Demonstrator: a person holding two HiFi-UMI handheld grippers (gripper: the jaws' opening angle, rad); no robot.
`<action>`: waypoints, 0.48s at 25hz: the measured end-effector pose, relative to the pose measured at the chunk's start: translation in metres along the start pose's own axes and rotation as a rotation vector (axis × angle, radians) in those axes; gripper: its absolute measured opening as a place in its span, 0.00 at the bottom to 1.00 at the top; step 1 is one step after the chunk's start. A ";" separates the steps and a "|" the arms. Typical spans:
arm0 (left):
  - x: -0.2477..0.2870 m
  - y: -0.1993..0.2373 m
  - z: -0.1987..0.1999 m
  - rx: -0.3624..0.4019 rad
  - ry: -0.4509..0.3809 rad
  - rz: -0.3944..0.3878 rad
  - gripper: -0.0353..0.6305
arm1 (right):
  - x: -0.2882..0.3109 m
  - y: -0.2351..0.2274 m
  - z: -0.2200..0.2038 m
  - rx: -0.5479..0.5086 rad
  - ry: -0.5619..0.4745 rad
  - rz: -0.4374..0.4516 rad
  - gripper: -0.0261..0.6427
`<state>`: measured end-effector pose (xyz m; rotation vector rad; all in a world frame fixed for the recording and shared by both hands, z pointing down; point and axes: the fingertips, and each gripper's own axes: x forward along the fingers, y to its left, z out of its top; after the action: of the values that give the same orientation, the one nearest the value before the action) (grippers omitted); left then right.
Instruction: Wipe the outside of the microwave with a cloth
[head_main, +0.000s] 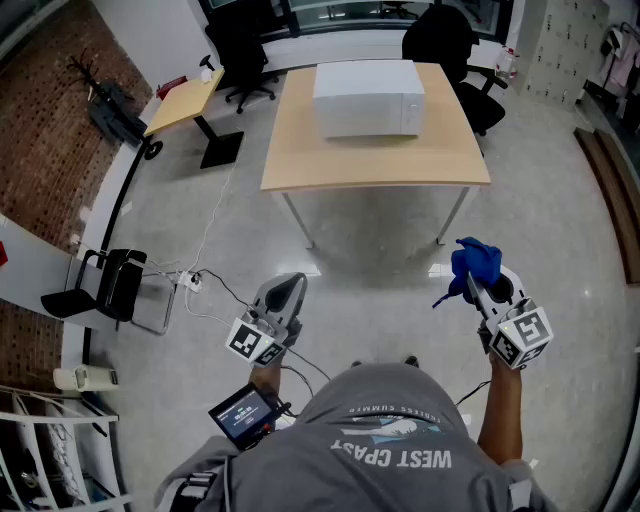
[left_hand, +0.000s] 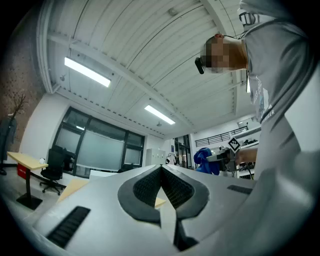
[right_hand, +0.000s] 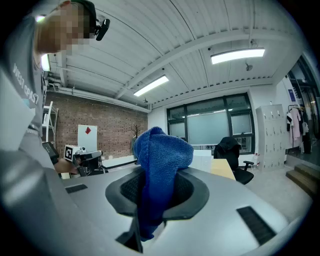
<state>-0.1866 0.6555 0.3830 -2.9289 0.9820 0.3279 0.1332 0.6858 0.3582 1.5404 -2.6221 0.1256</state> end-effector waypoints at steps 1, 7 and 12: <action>0.001 0.001 0.000 -0.001 0.000 -0.002 0.09 | 0.001 0.000 0.000 0.003 -0.001 0.000 0.17; 0.003 0.005 0.001 -0.009 0.002 -0.013 0.09 | 0.002 0.001 0.001 0.007 0.006 -0.013 0.17; 0.005 0.005 -0.004 -0.021 0.008 -0.023 0.09 | 0.002 0.000 -0.003 0.026 0.001 -0.021 0.17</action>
<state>-0.1846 0.6485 0.3864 -2.9604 0.9503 0.3272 0.1326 0.6848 0.3616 1.5745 -2.6132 0.1593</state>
